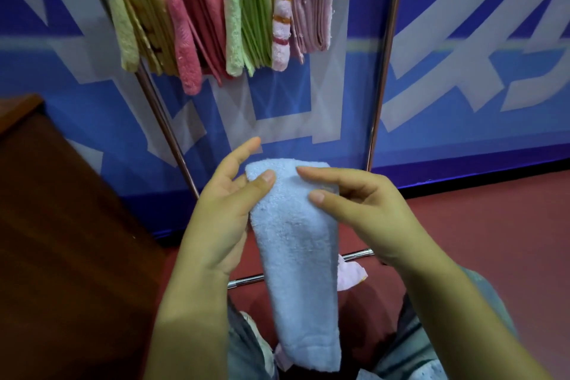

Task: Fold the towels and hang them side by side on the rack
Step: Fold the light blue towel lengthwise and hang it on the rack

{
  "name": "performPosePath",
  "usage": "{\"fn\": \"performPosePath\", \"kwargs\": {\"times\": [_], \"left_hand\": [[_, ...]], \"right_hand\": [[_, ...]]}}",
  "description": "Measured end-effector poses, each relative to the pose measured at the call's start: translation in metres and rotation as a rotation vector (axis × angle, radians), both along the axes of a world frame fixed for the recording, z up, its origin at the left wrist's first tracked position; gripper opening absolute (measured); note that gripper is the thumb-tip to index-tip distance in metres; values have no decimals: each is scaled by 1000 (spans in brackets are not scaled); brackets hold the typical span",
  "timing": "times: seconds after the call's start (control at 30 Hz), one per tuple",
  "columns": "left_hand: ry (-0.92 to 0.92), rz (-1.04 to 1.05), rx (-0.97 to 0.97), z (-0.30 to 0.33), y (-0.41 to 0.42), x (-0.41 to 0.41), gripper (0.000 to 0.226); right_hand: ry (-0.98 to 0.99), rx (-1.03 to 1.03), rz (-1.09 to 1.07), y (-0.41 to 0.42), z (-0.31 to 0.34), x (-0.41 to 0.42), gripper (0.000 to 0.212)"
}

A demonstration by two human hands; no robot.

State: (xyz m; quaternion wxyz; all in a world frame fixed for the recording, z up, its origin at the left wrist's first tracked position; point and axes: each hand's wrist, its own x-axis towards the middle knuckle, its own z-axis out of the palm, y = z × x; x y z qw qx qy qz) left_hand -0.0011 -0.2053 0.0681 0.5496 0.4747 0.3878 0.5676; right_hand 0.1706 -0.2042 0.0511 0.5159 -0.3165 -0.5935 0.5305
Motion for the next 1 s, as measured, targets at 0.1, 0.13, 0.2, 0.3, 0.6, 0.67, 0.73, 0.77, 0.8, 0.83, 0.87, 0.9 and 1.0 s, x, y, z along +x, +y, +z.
{"fn": "performPosePath", "kwargs": {"times": [0.1,0.13,0.2,0.3,0.6,0.67,0.73,0.77,0.8,0.83,0.87,0.9,1.0], "left_hand": [[22,30,25,-2,-6,0,60],[15,24,17,-3,-8,0,67],[-9,-34,21,-7,-12,2,81],[-8,-22,111,-8,-15,6,81],[1,-3,255,17,-3,26,63],[18,-15,210,19,1,26,63],[51,-41,166,20,4,22,63],[73,-41,156,21,4,20,61],[99,-32,157,21,5,17,60],[118,-22,165,21,4,16,58],[126,-10,175,22,4,14,56],[127,0,184,23,4,12,54],[122,29,179,23,3,3,54]], "right_hand": [[147,-44,42,1,9,-4,24],[215,-65,82,2,11,-4,25],[336,-86,161,4,17,-3,34],[337,-56,219,7,22,3,45],[131,-31,141,3,24,18,52],[86,-8,117,2,22,18,54],[60,24,85,1,22,17,56],[36,44,66,1,21,14,55],[18,63,49,2,21,12,53],[11,76,34,2,21,8,49],[9,90,19,2,21,5,46],[0,108,5,2,22,2,42],[-20,150,-21,0,24,-5,37]]}}
